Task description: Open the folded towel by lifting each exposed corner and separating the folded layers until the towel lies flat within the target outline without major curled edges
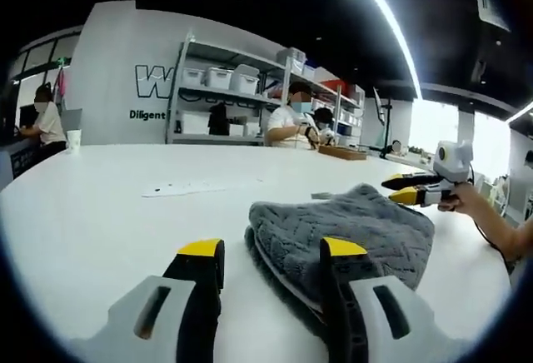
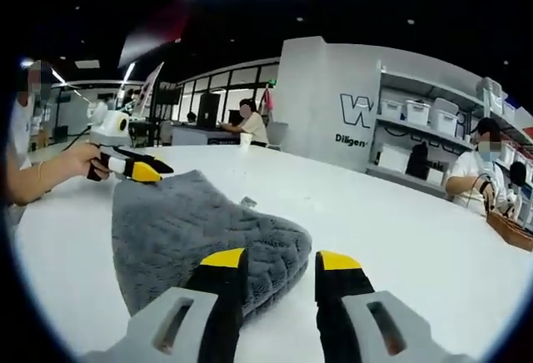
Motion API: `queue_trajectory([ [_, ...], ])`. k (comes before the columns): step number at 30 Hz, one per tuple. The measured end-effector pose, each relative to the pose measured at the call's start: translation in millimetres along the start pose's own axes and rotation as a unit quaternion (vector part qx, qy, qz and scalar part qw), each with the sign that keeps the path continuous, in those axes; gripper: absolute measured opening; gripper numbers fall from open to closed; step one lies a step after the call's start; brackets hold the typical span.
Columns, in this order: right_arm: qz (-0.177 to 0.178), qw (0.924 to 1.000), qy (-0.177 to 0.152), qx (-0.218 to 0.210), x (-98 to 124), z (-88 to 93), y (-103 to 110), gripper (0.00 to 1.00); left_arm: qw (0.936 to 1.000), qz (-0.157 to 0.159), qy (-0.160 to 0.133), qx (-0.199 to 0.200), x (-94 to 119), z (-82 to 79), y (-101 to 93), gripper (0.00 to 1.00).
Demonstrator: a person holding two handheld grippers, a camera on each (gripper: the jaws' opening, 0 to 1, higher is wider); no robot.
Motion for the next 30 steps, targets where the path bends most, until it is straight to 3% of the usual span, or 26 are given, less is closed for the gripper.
queue_trajectory([
  [13, -0.004, 0.9999, 0.012, 0.01, -2.7, 7.4, 3.5, 0.23, 0.9998, 0.015, 0.005, 0.011, -5.9, 9.6, -5.8, 0.29],
  [22, -0.008, 0.9987, 0.018, -0.047, -6.1, 15.2, -3.0, 0.23, 0.999, 0.029, 0.001, 0.035, -10.0, 12.8, -7.8, 0.22],
  [30, -0.025, 0.9984, 0.021, -0.046, -7.9, 17.8, 3.6, 0.11, 0.9988, 0.033, 0.004, 0.035, -9.9, 13.1, -10.3, 0.17],
])
Point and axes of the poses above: the point that each gripper's makers call its tool centre point, and the gripper's own axes: x roughly backward along the fingers, y roughly to its left, z roughly out of its underside, the point moved 4 cm from there along x, roughly backward along the fingers, and after that the axes turned 8 degrees about z, right-handed, at the moved point
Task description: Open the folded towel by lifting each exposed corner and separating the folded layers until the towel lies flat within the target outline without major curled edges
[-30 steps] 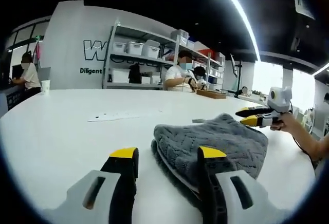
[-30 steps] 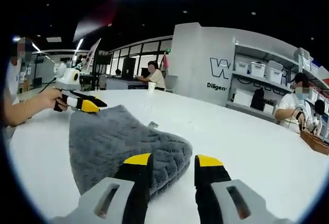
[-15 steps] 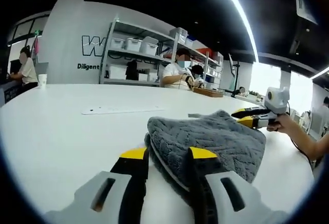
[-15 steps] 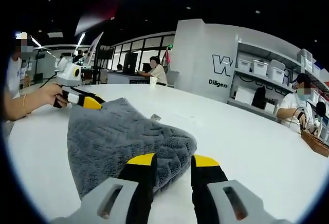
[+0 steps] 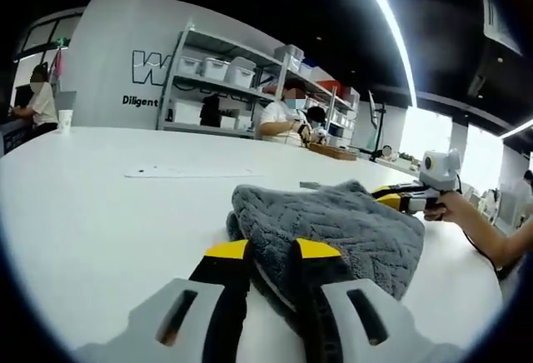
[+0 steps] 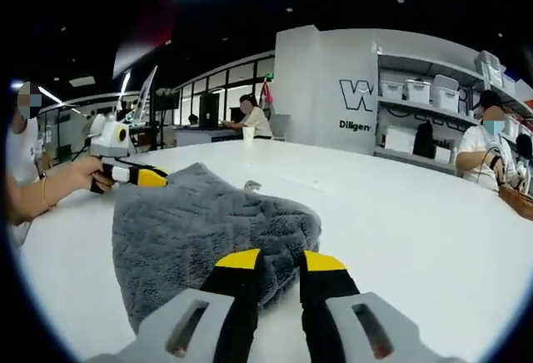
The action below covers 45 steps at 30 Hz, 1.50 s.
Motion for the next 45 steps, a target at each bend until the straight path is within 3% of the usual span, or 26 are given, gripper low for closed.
queue_trajectory([
  [2, -0.002, 1.0, -0.001, -0.001, -0.2, -0.2, 0.6, 0.09, 1.0, 0.0, -0.001, 0.002, -0.3, -0.4, 0.1, 0.15],
  [4, -0.003, 1.0, -0.002, -0.002, -0.4, -0.4, 1.1, 0.0, 0.9999, -0.004, -0.001, 0.015, -0.2, -0.2, 0.3, 0.09],
  [6, -0.004, 0.9999, -0.003, -0.012, -1.3, -1.9, 1.4, 0.0, 0.9997, 0.003, -0.004, 0.023, 0.4, -1.5, -2.5, 0.04],
  [13, -0.005, 0.9994, -0.013, -0.032, 0.6, -6.6, 0.7, 0.0, 0.9998, -0.007, 0.009, 0.017, 4.7, -4.3, -9.1, 0.03],
  [20, -0.006, 0.9995, -0.029, -0.013, 10.2, -24.0, 5.9, 0.0, 0.9999, -0.005, 0.015, -0.002, 14.2, -11.8, -16.3, 0.03],
  [32, -0.023, 0.9964, -0.082, 0.005, 45.3, -51.5, 29.8, 0.0, 0.9999, -0.006, -0.006, -0.013, 34.4, -18.9, -35.8, 0.03],
  [45, -0.047, 0.9919, -0.116, 0.02, 87.8, -55.4, 64.8, 0.0, 0.9996, -0.014, -0.021, -0.014, 63.7, -2.2, -58.1, 0.03],
])
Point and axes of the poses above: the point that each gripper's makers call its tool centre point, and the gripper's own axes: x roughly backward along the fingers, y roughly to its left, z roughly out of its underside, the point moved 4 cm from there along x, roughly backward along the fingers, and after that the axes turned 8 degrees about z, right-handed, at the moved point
